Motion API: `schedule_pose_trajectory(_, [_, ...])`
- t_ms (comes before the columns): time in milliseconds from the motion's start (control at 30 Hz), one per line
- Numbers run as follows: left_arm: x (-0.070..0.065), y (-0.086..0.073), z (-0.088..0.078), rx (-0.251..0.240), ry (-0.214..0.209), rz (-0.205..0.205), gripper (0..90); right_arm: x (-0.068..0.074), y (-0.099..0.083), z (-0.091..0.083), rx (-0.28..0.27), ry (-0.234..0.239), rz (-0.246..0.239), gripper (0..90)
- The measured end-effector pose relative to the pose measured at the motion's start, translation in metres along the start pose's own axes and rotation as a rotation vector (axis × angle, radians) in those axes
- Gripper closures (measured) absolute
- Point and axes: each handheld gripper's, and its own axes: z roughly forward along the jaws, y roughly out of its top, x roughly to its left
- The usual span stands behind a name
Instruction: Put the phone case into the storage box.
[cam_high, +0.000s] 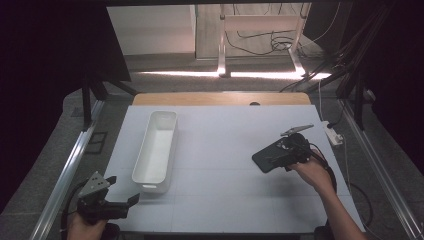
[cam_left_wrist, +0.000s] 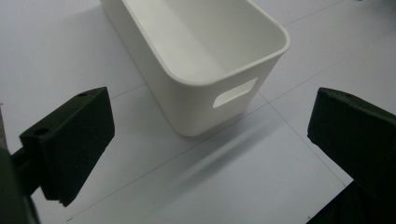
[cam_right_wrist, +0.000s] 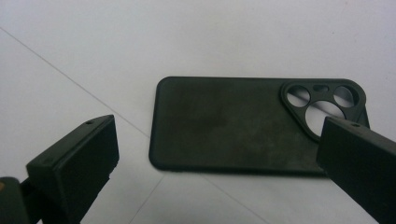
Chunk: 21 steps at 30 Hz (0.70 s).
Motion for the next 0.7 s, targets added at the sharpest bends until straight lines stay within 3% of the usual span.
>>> schedule_pose_trajectory(467, [0.0,0.0,0.0,-0.002,-0.001,-0.003,1.3,-0.005,0.02,0.021,0.024,-0.004,-0.015,1.3])
schedule_pose_trajectory(533, [0.0,0.0,0.0,-0.003,-0.001,-0.004,1.3,-0.006,0.02,0.021,0.042,-0.029,-0.02,8.9])
schedule_pose_trajectory(600, [0.0,0.0,0.0,-0.002,-0.002,-0.002,1.3,-0.007,0.019,0.02,0.046,-0.055,-0.02,21.9])
schedule_pose_trajectory(700, [0.0,0.0,0.0,-0.001,-0.001,0.0,1.3,-0.01,0.019,0.016,0.049,-0.034,-0.013,46.1])
